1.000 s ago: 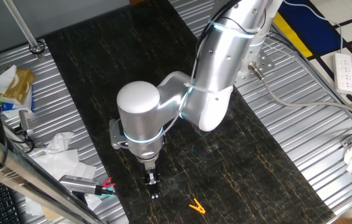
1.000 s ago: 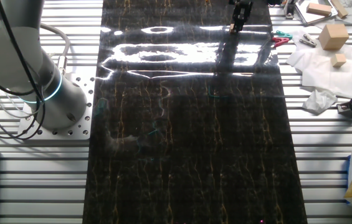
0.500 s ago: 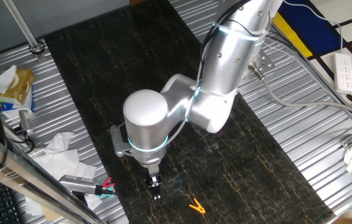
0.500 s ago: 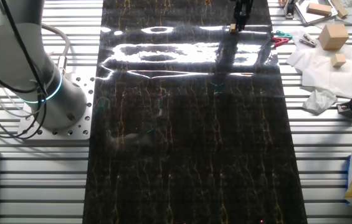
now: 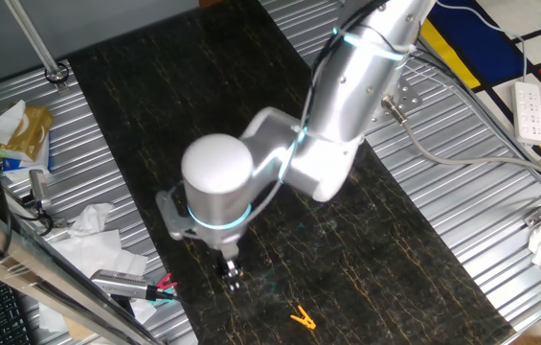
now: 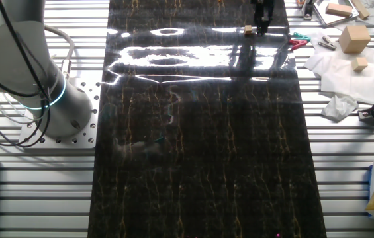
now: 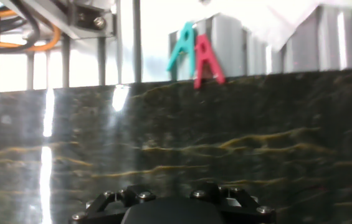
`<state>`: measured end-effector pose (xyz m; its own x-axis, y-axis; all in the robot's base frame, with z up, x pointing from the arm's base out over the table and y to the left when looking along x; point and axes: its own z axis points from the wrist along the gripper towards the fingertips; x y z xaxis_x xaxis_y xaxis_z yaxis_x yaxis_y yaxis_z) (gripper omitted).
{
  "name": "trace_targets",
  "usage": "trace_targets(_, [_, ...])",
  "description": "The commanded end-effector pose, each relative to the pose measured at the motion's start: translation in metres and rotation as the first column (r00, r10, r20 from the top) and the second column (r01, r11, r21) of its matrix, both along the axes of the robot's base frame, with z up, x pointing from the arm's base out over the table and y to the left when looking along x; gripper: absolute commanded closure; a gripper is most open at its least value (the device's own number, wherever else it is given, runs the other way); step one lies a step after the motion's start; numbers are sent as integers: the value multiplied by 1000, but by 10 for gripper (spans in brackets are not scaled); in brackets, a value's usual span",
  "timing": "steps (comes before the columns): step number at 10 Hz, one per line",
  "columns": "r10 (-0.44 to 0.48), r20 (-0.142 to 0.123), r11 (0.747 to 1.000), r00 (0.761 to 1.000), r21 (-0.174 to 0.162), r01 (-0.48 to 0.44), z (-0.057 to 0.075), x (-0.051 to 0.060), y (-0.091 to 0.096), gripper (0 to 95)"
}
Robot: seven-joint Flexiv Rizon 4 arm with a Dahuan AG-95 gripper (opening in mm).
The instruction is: Use the gripper to push the small block from left to right
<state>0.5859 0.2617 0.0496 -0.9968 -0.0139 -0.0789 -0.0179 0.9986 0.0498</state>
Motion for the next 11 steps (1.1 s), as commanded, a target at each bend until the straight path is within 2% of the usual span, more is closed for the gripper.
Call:
trace_targets(1, [27,-4,1000,1000,-1,-27,7,0,-14,380])
trace_targets(8, [77,-16,997,997,-2,-77,32,-9,-50,380])
trace_targets(11, [81,-12,997,997,-1,-81,38,-10,-54,380])
